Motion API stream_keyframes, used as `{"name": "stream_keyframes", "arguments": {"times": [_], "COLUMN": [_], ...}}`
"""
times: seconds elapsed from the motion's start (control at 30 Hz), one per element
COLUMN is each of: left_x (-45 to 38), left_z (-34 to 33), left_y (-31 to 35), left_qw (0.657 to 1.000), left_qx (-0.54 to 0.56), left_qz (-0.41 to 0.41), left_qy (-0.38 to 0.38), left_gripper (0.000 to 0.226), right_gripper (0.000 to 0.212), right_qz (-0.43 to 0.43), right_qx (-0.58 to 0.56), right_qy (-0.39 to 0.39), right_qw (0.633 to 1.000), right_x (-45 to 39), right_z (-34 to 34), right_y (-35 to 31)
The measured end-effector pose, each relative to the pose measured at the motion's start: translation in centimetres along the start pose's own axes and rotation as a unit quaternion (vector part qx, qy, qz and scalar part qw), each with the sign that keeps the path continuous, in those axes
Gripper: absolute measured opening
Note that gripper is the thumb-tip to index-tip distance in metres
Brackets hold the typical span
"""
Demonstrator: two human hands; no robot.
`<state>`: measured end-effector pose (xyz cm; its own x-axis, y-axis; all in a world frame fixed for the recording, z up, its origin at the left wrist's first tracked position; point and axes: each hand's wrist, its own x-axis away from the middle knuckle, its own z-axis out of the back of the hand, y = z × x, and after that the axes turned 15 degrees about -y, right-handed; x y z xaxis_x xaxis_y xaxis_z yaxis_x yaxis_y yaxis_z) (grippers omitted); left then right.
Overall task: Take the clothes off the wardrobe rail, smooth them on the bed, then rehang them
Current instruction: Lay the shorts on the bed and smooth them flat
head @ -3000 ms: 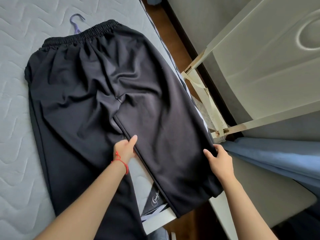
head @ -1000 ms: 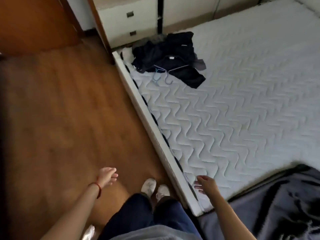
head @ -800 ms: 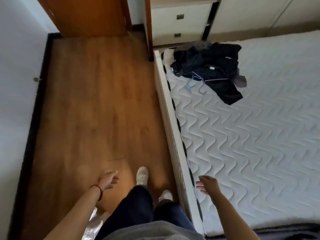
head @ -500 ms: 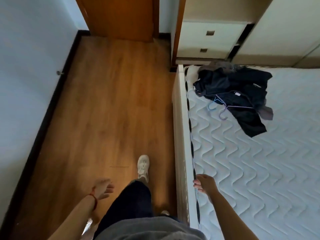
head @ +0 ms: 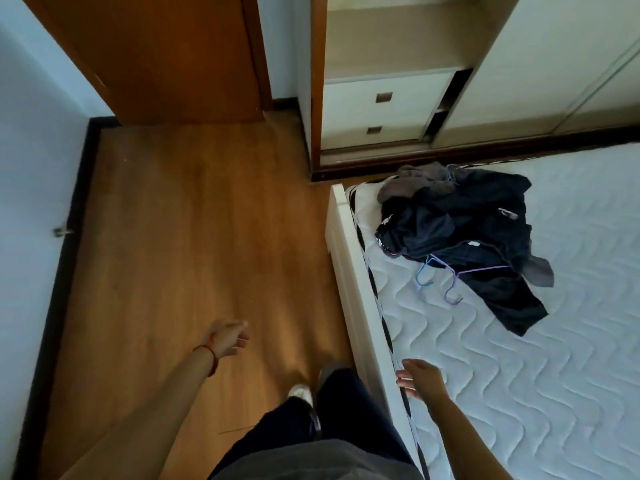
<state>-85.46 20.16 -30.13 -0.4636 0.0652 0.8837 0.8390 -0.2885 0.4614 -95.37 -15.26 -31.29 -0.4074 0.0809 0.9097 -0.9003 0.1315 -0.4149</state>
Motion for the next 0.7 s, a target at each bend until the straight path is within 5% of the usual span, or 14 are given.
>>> {"name": "stream_keyframes", "arguments": {"times": [0.3,0.7], "left_x": [-8.1,-14.6], "left_z": [-1.8,-8.5], "left_y": [15.0,32.6], "left_qw": [0.999,0.954], "left_qx": [-0.036,-0.282], "left_qz": [-0.001,0.0], "left_qy": [-0.021,-0.106], "left_gripper": [0.014,0.009], "right_gripper": [0.016,0.011], "right_qz": [-0.011,0.043], "right_qx": [-0.117,-0.21], "right_qy": [0.011,0.074], "right_qw": [0.993,0.974], "right_x": [-7.6,-10.7], "right_z": [2.2,6.7], "right_y": [-9.3,-21.0]}}
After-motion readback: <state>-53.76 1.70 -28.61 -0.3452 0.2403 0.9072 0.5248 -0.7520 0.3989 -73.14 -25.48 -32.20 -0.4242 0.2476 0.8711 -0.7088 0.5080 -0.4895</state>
